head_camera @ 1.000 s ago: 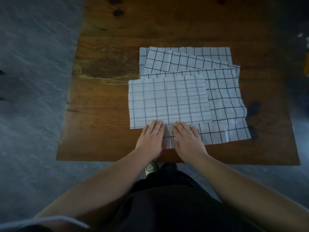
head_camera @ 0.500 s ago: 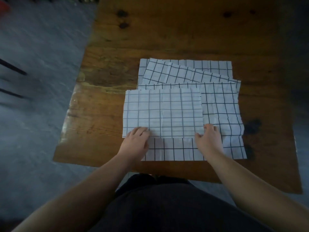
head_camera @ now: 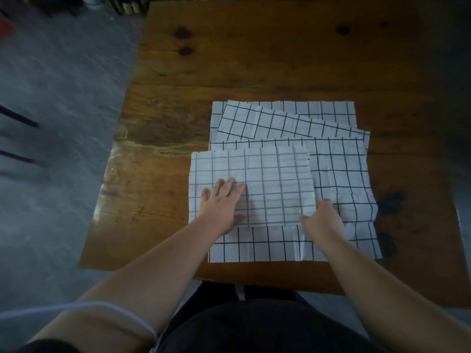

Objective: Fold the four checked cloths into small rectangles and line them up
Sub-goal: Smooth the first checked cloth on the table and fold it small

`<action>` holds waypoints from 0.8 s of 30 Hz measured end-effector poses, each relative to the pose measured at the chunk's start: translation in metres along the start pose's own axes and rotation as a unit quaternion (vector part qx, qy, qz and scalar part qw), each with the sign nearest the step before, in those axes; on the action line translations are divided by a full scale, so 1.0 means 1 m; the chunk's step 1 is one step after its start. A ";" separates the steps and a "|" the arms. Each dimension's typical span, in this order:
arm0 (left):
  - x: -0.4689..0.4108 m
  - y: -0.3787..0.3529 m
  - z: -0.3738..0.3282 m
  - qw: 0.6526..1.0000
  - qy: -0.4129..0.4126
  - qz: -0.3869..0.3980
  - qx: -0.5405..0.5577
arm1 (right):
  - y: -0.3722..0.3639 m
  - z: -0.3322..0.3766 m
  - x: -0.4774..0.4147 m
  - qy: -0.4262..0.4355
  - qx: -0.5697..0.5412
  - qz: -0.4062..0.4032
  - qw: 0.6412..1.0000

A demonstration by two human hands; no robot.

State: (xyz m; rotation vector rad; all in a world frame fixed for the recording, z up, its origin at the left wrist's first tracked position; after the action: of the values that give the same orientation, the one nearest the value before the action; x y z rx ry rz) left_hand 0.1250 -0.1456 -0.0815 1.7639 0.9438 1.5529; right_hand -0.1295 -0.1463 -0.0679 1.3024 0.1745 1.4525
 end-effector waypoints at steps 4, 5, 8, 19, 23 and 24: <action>0.001 0.003 0.003 1.000 -0.017 0.011 -0.019 | 0.004 0.003 0.004 -0.028 -0.099 0.020 0.995; 0.001 0.004 0.003 0.999 -0.020 0.013 -0.021 | 0.006 0.006 0.007 -0.030 -0.127 0.013 0.991; 0.001 0.005 0.002 0.999 -0.029 0.025 -0.020 | 0.011 0.016 0.021 -0.017 -0.177 -0.002 0.984; 0.002 0.008 0.014 0.997 -0.070 0.007 0.010 | -0.014 0.082 0.104 0.186 -0.193 -0.006 0.963; 0.014 0.015 0.046 0.995 -0.081 -0.022 0.053 | -0.042 0.102 0.108 0.234 -0.126 0.003 0.964; 0.019 0.017 0.057 0.994 -0.081 -0.031 0.061 | -0.050 0.108 0.108 0.246 -0.110 0.004 0.963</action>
State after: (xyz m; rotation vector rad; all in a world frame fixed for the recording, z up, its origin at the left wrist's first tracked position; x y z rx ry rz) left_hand 0.1848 -0.1388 -0.0652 1.8945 1.0206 1.3148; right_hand 0.0075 -0.1017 0.0025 0.7465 0.3246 1.7307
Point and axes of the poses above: each hand's wrist, its own x-axis away from the middle knuckle, its own y-axis out of the back of the hand, z = x × y, the point moved 1 cm from there along -x, towards the middle knuckle, and after that the axes turned 5 degrees about y, right-handed, at the moved point
